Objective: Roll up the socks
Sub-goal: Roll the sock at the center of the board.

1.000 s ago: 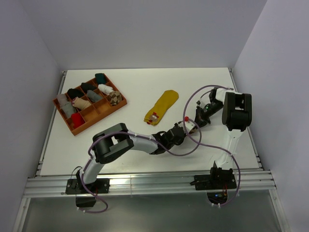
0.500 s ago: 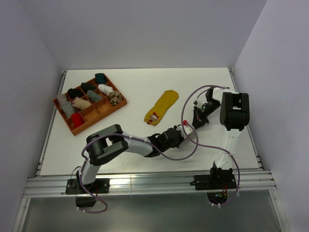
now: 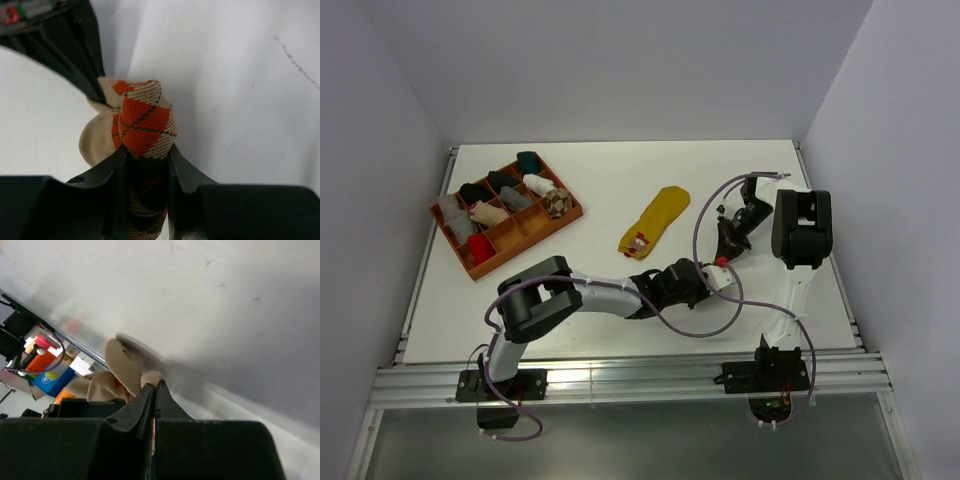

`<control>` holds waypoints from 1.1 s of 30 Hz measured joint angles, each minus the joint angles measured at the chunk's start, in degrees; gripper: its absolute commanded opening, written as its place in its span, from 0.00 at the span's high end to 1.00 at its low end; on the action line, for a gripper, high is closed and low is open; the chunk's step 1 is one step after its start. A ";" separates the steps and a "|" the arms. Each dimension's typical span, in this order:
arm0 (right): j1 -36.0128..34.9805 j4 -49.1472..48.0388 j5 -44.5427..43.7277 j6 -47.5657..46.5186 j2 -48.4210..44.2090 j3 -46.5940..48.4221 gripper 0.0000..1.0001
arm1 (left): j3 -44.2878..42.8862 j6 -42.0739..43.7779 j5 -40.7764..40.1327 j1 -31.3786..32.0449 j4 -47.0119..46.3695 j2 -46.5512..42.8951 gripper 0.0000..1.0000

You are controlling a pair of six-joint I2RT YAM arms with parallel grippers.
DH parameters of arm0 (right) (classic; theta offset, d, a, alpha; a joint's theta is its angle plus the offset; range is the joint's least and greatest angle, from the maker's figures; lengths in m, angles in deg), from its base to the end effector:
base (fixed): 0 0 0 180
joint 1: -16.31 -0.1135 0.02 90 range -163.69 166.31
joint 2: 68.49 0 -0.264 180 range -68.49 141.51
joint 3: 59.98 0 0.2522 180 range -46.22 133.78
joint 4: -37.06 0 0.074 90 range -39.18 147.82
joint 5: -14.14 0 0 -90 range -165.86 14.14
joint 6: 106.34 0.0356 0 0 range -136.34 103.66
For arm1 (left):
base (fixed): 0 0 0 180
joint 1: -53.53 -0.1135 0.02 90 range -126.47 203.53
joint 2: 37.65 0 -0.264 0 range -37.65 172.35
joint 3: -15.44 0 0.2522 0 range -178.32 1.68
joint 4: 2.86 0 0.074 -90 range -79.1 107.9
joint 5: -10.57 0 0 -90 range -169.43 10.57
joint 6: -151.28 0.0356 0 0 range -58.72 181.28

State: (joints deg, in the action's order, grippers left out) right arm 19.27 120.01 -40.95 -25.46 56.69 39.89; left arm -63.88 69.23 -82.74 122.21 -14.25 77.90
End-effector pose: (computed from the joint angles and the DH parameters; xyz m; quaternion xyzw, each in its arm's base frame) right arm 0.3683 0.0014 0.1235 0.0031 -0.9431 -0.3104 0.1194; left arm 0.1607 -0.4061 0.1566 0.5100 0.6705 -0.2511 0.4767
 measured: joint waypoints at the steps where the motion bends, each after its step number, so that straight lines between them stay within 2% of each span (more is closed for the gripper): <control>1: -0.17 0.37 -0.04 -0.13 0.02 0.22 1.00 | -1.44 0.81 0.98 -0.02 2.21 0.04 1.00; 5: -0.94 1.49 -0.52 -0.81 0.13 0.57 1.00 | -7.15 3.41 4.37 -0.07 9.99 1.55 1.00; 10: -1.22 1.55 -1.42 -2.25 1.75 0.63 1.00 | -16.48 5.51 8.28 -0.28 20.85 7.61 1.00; 19: -1.22 1.03 -2.47 -5.09 1.75 0.87 1.00 | -28.30 5.73 18.58 -3.15 32.20 13.07 1.00; 22: -1.22 0.39 -2.86 -5.81 1.53 0.87 0.81 | -31.12 5.07 23.52 -4.76 34.77 14.64 1.00; 23: -1.20 0.02 -3.04 -5.97 1.27 0.87 0.67 | -31.56 4.74 25.09 -5.29 35.15 14.97 1.00; 26: -1.03 -3.52 -1.75 -6.12 -0.66 1.01 0.53 | -32.17 3.28 31.89 -6.45 35.39 16.00 1.00; 28: -0.96 -7.15 -1.88 -6.19 -2.67 1.38 0.45 | -32.22 2.16 35.85 -6.60 35.32 16.46 1.00; 33: 0.31 -13.09 -2.32 -5.40 -5.70 3.28 0.44 | -32.28 -1.64 44.02 -7.15 35.04 17.70 1.00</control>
State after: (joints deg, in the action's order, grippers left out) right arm 19.58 106.92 -43.26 -30.86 50.99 43.17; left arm -96.17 67.59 -38.72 115.06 20.79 95.60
